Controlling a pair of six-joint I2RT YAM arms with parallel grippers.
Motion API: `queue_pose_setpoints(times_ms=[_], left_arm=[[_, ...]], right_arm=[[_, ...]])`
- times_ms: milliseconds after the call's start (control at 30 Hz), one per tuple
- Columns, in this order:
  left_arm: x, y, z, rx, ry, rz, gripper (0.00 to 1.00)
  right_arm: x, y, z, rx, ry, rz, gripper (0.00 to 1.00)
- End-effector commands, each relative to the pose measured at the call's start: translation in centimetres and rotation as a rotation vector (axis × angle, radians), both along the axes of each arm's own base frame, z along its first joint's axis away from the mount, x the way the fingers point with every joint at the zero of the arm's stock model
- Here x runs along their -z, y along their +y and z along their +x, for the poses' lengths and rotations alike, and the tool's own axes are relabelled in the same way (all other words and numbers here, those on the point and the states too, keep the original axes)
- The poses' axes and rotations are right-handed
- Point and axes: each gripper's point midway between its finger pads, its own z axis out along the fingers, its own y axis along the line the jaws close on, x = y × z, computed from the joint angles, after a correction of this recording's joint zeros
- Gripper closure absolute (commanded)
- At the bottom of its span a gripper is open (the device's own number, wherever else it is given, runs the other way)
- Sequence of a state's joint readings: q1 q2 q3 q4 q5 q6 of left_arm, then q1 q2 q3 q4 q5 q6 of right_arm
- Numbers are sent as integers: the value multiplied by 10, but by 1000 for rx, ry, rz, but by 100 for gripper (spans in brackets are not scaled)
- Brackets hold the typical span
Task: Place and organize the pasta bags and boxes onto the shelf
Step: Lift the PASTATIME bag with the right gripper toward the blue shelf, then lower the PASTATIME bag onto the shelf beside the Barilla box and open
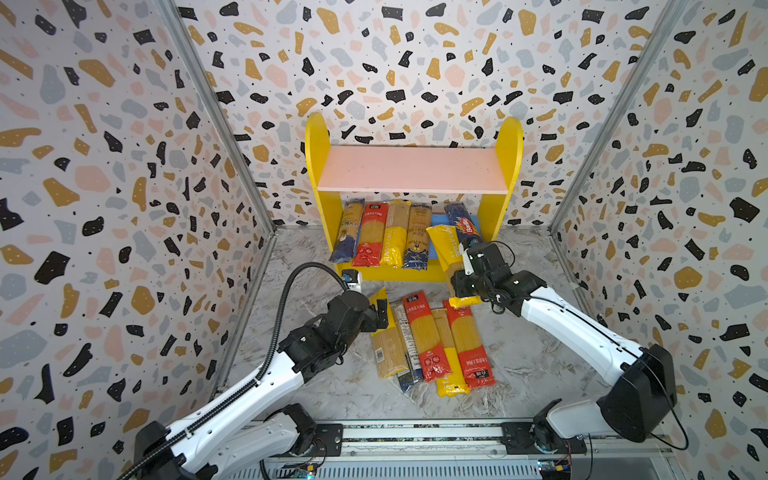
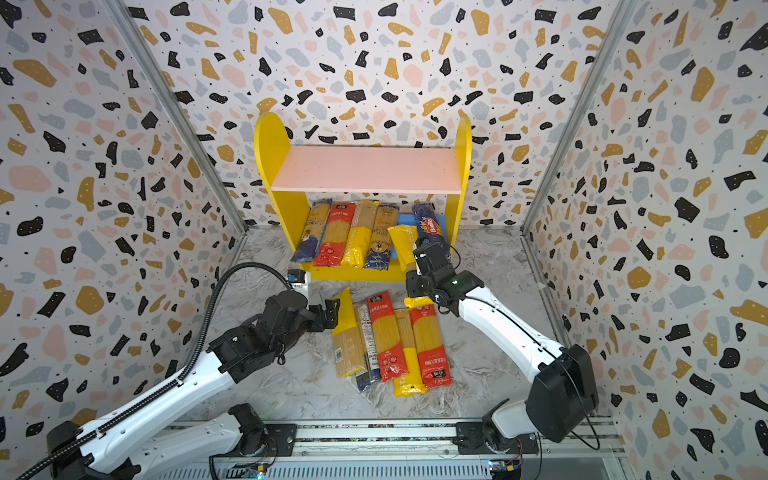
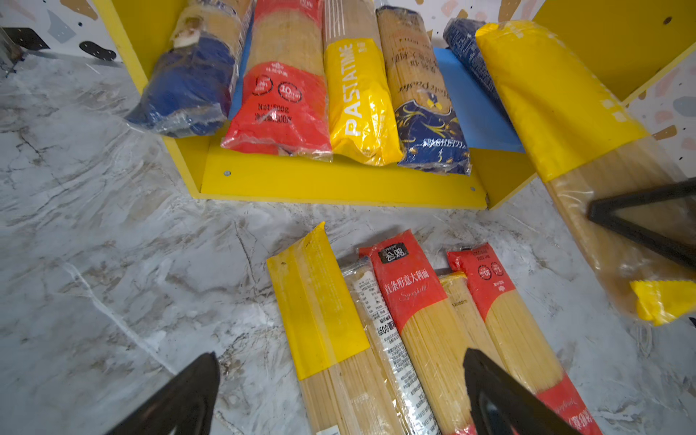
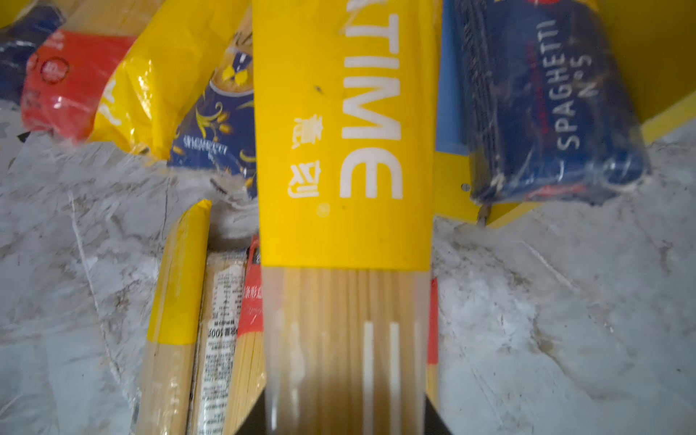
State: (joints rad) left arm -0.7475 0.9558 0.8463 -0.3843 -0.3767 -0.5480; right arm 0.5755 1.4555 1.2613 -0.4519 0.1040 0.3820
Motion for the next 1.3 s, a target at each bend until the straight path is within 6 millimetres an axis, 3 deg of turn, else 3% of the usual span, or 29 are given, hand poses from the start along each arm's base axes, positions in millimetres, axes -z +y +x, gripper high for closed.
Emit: queue_pose_setpoints(times_ms=[0,233,567,867,1267], left_arm=[[-24,1,6,-8,-65,8,1],[-32,-5,10,4,-75,9,1],[-33,-5,13,6,-85,39,0],[-39,-2,16,-5,-103,61,1],[-41,6,14,-9,-120,101,1]], right_arm=[[-76,6,43,31,-232,111,87],[-62,16,88,46,-201,131,88],[-43,29,125,70,-156,132,87],[-29,16,156,201,-100,56,87],[-22,-17,165,297,-81,-5,87]])
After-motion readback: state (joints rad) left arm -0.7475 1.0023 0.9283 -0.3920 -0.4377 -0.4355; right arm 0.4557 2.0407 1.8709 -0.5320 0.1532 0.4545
